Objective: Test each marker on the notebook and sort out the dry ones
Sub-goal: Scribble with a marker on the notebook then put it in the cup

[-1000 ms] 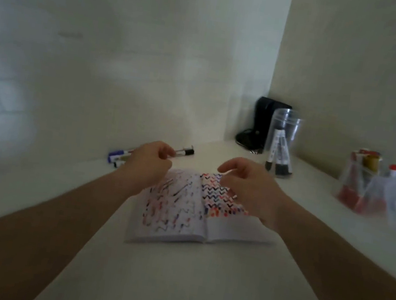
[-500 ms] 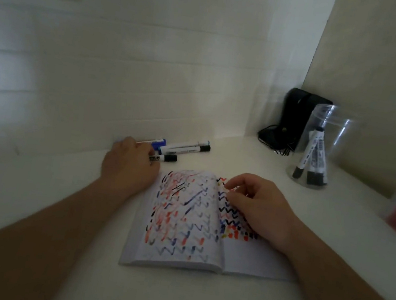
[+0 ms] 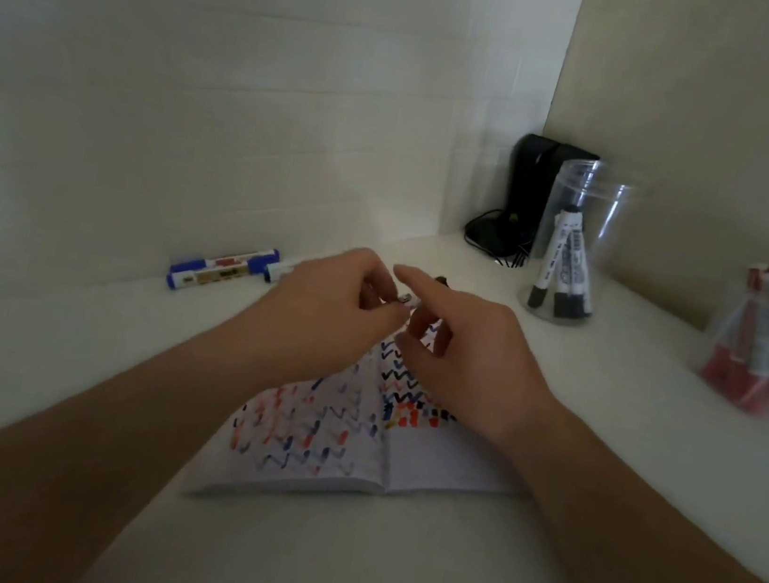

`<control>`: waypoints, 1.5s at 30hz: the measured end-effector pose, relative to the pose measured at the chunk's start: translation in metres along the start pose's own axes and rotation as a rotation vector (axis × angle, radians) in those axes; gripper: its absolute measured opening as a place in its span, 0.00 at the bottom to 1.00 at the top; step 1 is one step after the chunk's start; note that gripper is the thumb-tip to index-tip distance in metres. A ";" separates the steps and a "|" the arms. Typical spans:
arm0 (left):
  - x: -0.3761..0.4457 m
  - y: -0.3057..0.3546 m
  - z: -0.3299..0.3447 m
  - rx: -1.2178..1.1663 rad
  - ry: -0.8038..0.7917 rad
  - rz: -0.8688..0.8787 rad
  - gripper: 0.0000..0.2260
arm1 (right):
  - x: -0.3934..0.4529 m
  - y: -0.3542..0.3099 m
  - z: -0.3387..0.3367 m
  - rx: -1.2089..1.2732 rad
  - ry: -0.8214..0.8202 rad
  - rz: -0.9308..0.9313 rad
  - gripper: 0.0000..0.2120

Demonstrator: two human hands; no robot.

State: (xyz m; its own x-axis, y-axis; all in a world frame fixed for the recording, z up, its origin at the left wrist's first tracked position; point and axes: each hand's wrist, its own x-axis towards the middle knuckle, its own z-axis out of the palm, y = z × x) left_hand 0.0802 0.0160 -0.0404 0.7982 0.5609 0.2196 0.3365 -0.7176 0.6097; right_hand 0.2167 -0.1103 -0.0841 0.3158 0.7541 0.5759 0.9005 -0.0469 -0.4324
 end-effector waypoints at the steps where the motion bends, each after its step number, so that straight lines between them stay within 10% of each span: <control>1: 0.000 0.003 0.005 -0.069 -0.039 0.004 0.06 | 0.001 0.001 -0.002 -0.029 0.009 0.010 0.22; 5: -0.001 -0.001 0.017 -0.504 -0.037 -0.008 0.15 | 0.001 0.009 -0.013 0.115 0.057 0.262 0.08; 10: -0.007 -0.015 0.037 0.001 -0.052 0.305 0.13 | 0.007 0.001 -0.016 0.921 -0.037 0.516 0.08; 21: -0.014 -0.003 0.051 -0.036 -0.063 0.463 0.08 | 0.001 0.003 -0.020 1.221 -0.077 0.459 0.05; 28: -0.011 -0.019 0.036 -0.008 -0.251 0.266 0.24 | 0.005 0.005 -0.057 1.089 -0.051 0.544 0.04; 33: -0.009 -0.026 0.038 0.166 -0.364 0.325 0.08 | -0.022 0.021 -0.072 0.996 -0.168 0.620 0.06; 45: -0.005 -0.022 0.046 0.103 -0.321 0.258 0.05 | -0.047 0.005 -0.034 0.523 -0.100 0.588 0.15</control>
State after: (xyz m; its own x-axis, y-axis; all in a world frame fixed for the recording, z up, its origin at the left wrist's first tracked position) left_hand 0.0916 0.0099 -0.0903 0.9724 0.2122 0.0973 0.1402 -0.8642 0.4831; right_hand 0.2161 -0.1676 -0.0896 0.6454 0.7576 0.0978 0.3292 -0.1603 -0.9305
